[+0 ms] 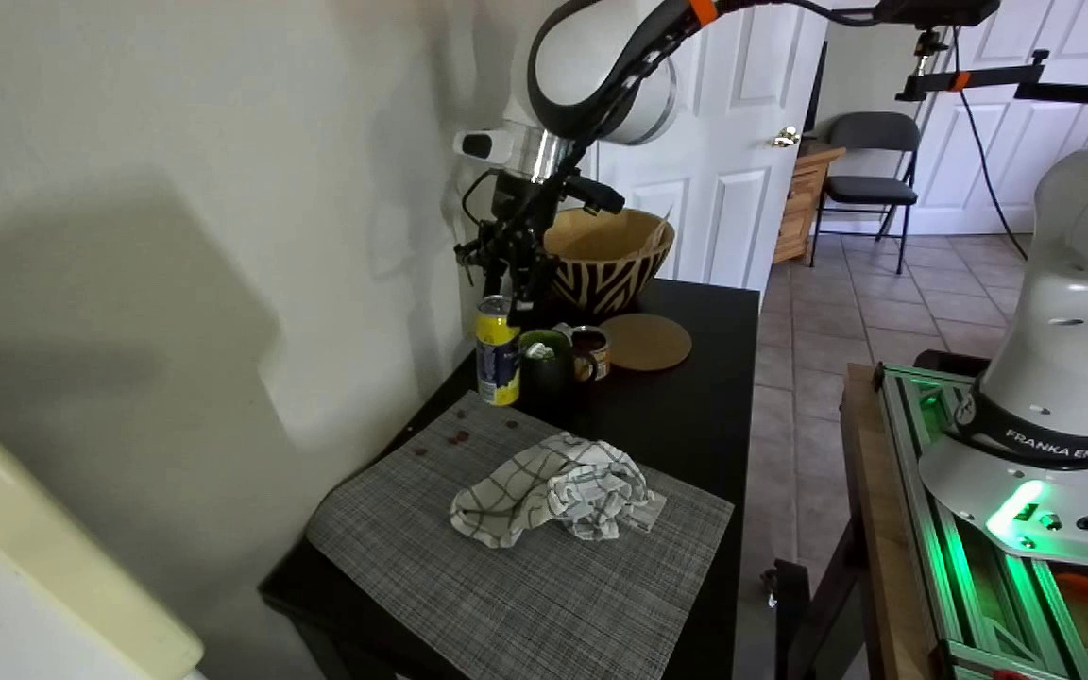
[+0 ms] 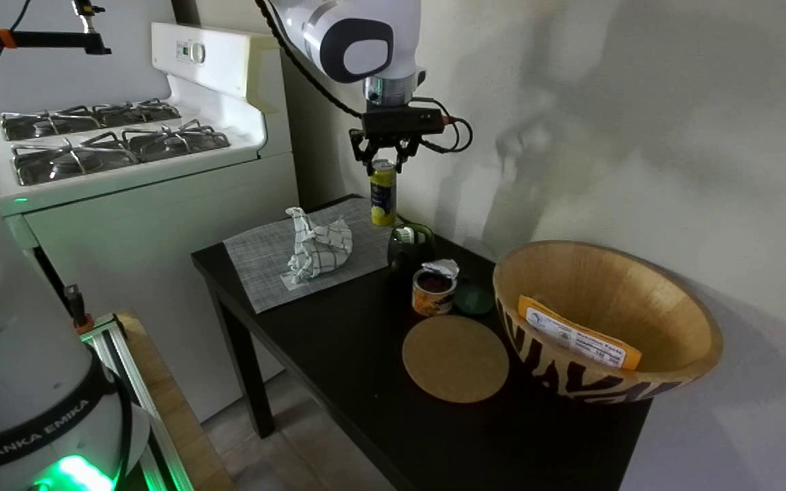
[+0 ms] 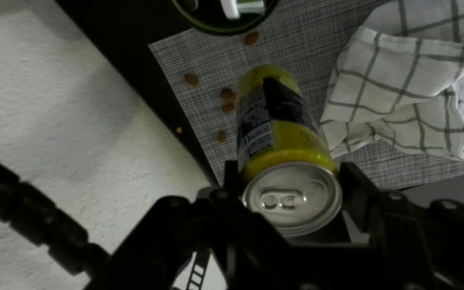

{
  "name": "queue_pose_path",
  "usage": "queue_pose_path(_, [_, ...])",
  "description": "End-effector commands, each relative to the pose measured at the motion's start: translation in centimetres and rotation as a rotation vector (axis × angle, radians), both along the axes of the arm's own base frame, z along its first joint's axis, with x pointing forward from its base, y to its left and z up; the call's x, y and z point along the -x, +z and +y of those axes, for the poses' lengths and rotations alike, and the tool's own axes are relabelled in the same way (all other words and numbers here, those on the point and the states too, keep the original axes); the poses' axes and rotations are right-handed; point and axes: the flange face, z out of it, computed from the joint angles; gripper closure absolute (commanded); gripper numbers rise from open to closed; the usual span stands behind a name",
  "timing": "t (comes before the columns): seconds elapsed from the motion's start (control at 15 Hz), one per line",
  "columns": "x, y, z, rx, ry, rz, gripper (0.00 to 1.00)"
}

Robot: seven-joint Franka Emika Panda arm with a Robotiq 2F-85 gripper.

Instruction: Take the can out of the wooden bowl

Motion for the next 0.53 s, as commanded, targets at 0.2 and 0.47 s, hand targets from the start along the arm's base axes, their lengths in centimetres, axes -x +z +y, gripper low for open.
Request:
queue_pose_path(0.2, [-0.7,-3.1,1.8,-0.046,-0.022,0.002,0.62])
queue_pose_path(0.47, [-1.0,-4.9,2.4,-0.034,-0.015,0.015,0.62])
